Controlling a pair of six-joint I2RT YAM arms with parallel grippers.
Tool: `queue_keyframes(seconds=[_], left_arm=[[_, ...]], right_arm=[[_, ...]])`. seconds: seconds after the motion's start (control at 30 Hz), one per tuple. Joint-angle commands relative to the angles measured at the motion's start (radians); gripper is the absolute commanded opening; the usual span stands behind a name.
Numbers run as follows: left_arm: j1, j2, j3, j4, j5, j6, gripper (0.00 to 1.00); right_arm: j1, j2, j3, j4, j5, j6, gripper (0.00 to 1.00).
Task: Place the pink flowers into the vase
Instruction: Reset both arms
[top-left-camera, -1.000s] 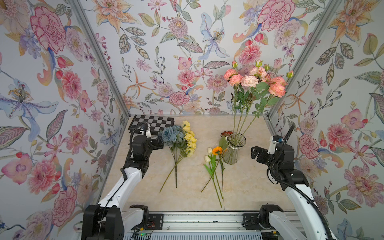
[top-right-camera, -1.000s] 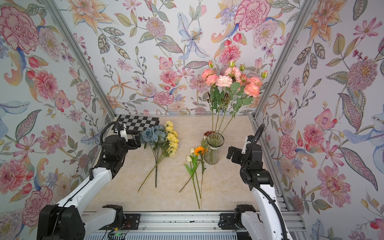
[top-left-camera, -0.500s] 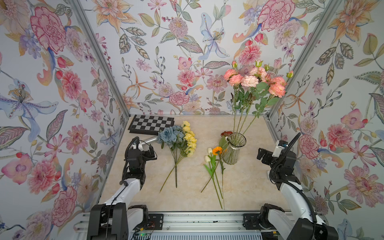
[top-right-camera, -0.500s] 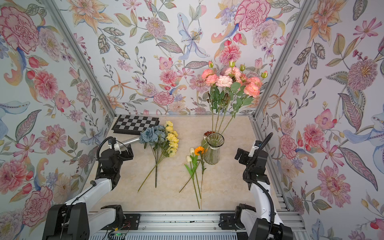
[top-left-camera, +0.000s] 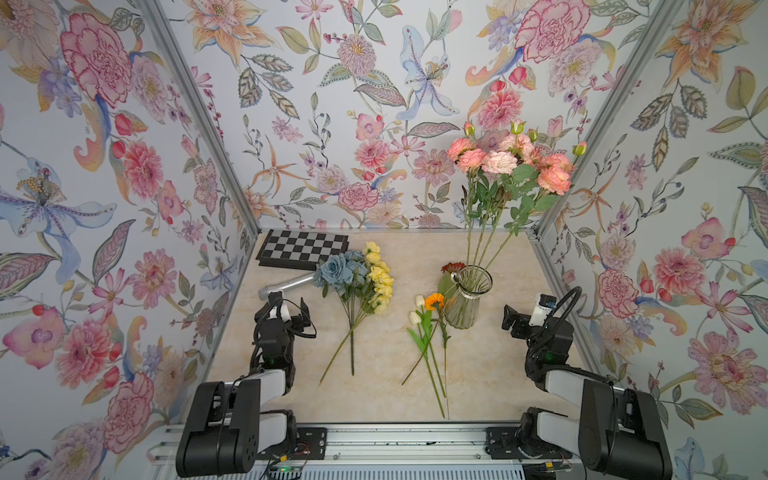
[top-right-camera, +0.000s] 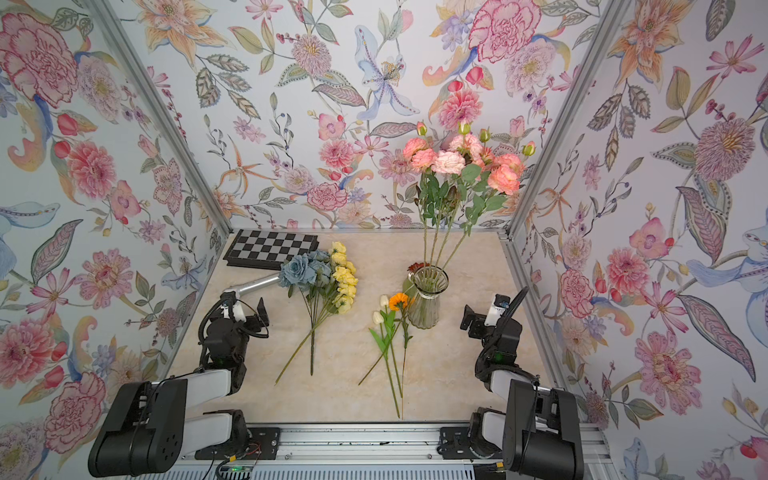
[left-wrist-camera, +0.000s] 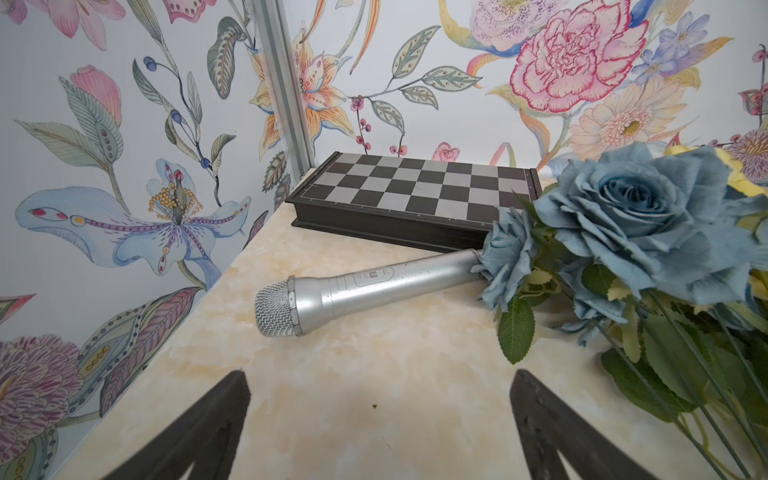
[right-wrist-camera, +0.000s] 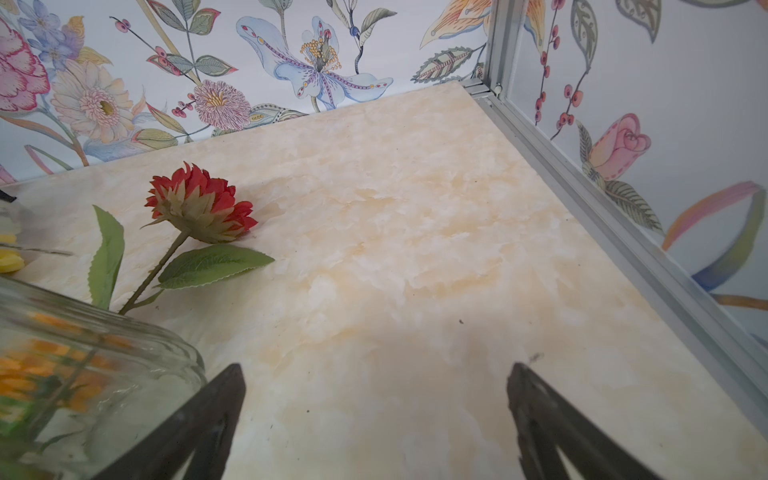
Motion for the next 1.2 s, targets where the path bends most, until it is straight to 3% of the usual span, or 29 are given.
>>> queue_keyframes(seconds=[0.0, 0.13, 0.43, 0.63, 0.8, 1.17], left_arm=[[0.009, 0.058, 0.049, 0.123, 0.035, 0.049, 0.99], [0.007, 0.119, 0.111, 0.095, 0.048, 0.101, 0.99], [-0.032, 0.258, 0.020, 0.407, -0.006, 0.150, 0.99], [-0.034, 0.254, 0.034, 0.376, -0.012, 0.150, 0.99], [-0.036, 0.255, 0.035, 0.374, 0.004, 0.157, 1.00], [-0.035, 0.254, 0.035, 0.375, 0.006, 0.158, 1.00]], right_arm=[[0.012, 0.043, 0.025, 0.147, -0.026, -0.043, 1.00], [0.037, 0.061, 0.067, 0.089, -0.048, -0.076, 1.00], [0.092, 0.109, 0.050, 0.207, -0.068, -0.078, 1.00], [0.203, 0.292, 0.056, 0.369, 0.072, -0.159, 1.00], [0.206, 0.285, 0.070, 0.331, 0.122, -0.144, 1.00], [0.195, 0.283, 0.101, 0.267, 0.113, -0.134, 1.00]])
